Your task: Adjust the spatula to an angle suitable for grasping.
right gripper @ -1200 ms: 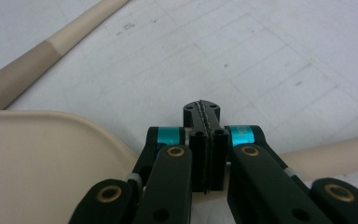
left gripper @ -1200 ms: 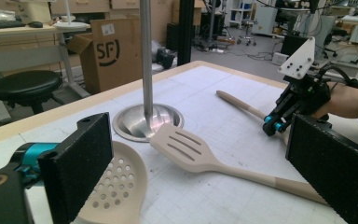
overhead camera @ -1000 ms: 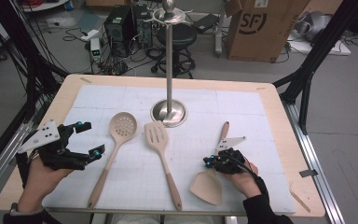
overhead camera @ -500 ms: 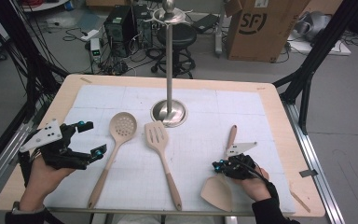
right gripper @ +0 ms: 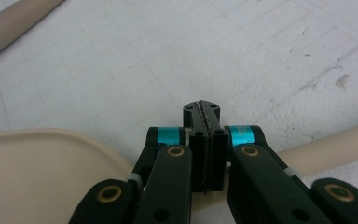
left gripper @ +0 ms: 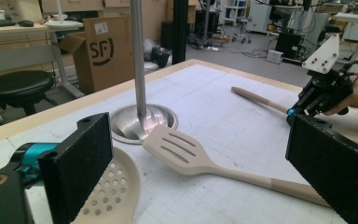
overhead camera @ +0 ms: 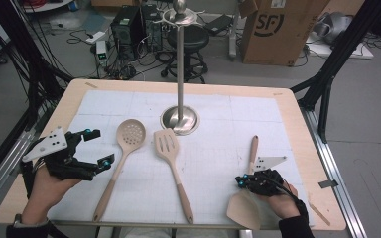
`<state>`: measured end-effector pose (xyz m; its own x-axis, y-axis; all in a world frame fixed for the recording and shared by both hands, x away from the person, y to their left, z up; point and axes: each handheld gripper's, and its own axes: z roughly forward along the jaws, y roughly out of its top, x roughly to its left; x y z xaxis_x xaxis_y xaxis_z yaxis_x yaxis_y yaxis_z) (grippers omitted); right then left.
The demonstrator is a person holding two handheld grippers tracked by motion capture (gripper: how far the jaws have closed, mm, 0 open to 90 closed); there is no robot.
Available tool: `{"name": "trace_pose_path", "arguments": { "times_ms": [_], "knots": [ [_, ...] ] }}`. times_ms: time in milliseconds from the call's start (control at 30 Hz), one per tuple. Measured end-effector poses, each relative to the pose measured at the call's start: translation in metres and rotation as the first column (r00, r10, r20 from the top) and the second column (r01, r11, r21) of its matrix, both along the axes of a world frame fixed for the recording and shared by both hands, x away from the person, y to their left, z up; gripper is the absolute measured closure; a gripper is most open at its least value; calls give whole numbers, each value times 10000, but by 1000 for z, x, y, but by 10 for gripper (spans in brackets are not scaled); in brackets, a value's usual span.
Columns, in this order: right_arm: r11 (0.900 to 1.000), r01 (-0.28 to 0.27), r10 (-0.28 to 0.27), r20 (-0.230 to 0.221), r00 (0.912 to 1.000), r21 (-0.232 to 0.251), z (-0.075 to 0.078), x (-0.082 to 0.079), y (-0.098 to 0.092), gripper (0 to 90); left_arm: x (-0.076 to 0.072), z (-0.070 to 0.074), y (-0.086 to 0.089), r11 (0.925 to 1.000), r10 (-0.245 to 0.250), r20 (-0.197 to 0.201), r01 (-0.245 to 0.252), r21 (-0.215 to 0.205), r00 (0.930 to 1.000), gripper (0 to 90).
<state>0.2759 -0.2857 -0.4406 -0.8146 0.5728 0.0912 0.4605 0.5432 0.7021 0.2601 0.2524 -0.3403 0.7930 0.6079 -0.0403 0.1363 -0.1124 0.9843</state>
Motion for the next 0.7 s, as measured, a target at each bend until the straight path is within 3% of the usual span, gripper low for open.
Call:
{"name": "trace_pose_path", "arguments": {
  "times_ms": [100,167,267,333,367,467,600,667,700],
  "knots": [
    [10000,23,-22,-68,10000,58,-1,1,0,900,1,0,-1,10000,-18,-8,18,44,10000,78],
    [9978,83,-63,-307,9995,652,-3,3,-4,900,1,1,-1,10000,-10,-21,10,67,10000,78],
    [9974,146,-121,-359,9993,709,-3,2,-5,900,1,3,0,10000,40,28,-40,29,10000,78],
    [9965,214,-201,-169,9997,804,-1,2,-6,900,1,4,1,10000,55,58,-55,49,10000,78],
    [9927,596,-615,145,9980,1049,5,2,-13,900,1,4,0,10000,65,70,-66,56,10000,78],
    [9797,1468,-1559,583,9861,1369,13,4,-31,900,1,4,-1,9999,59,63,-60,106,10000,78],
    [9589,2577,-2656,561,9624,1192,8,9,-54,900,0,3,-3,9998,51,43,-51,182,10000,78],
    [9503,2874,-2952,530,9540,1194,3,12,-62,900,-1,3,-3,9998,52,52,-53,213,10000,78],
    [9503,2874,-2952,530,9540,1194,3,12,-62,900,-1,2,-4,9998,63,24,-63,198,10000,78]
  ]
}}
